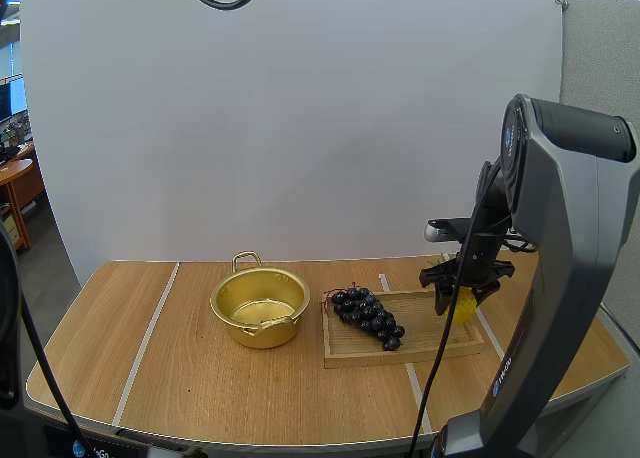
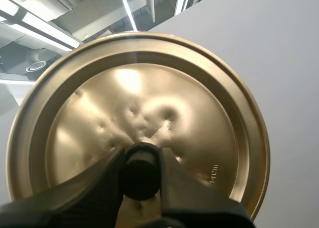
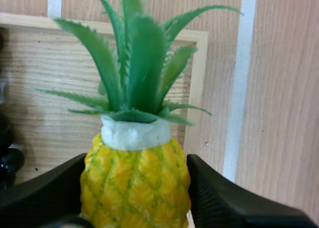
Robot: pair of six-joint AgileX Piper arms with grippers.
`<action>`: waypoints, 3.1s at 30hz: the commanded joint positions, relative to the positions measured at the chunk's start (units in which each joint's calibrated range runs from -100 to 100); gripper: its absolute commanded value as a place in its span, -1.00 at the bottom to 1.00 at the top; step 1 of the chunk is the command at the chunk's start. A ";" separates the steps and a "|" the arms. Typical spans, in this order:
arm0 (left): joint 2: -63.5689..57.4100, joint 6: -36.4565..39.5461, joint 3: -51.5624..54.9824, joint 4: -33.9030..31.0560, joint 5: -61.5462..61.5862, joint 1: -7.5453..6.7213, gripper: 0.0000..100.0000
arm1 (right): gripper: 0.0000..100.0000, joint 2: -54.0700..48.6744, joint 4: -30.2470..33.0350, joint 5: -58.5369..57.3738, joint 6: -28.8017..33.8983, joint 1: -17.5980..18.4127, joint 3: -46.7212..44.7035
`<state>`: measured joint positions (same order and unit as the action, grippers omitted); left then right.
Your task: Open the pot, put the pineapple inside, and close it
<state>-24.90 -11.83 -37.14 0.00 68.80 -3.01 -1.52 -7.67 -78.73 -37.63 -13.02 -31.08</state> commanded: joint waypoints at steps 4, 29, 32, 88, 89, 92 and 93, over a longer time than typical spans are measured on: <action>-0.26 0.51 -0.50 -0.31 -2.44 -0.17 -1.00 | -1.00 -4.87 -0.38 -4.16 -0.40 -0.05 0.03; -0.26 0.51 -0.50 -0.31 -2.44 -0.17 -1.00 | -1.00 -31.68 -6.94 -17.30 -1.56 12.92 0.03; -0.26 0.51 -0.50 -0.31 -2.44 -0.17 -1.00 | -1.00 -31.24 -5.58 -15.63 -1.56 15.75 0.03; -0.26 0.51 -0.50 -0.31 -2.44 -0.17 -1.00 | -1.00 12.61 -1.48 -1.71 3.38 32.04 18.89; -0.26 0.51 -0.50 -0.31 -2.44 -0.17 -1.00 | -1.00 13.32 -1.48 -1.71 3.38 32.04 18.89; -0.26 0.51 -0.50 -0.31 -2.44 -0.17 -1.00 | -1.00 15.29 -1.48 -1.71 3.38 32.04 18.89; -0.26 0.51 -0.50 -0.31 -2.44 -0.17 -1.00 | -1.00 15.70 -1.48 -1.56 3.38 32.04 18.89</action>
<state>-24.90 -11.83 -37.14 0.00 68.80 -3.01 13.61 -9.53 -79.93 -34.45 19.04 -12.24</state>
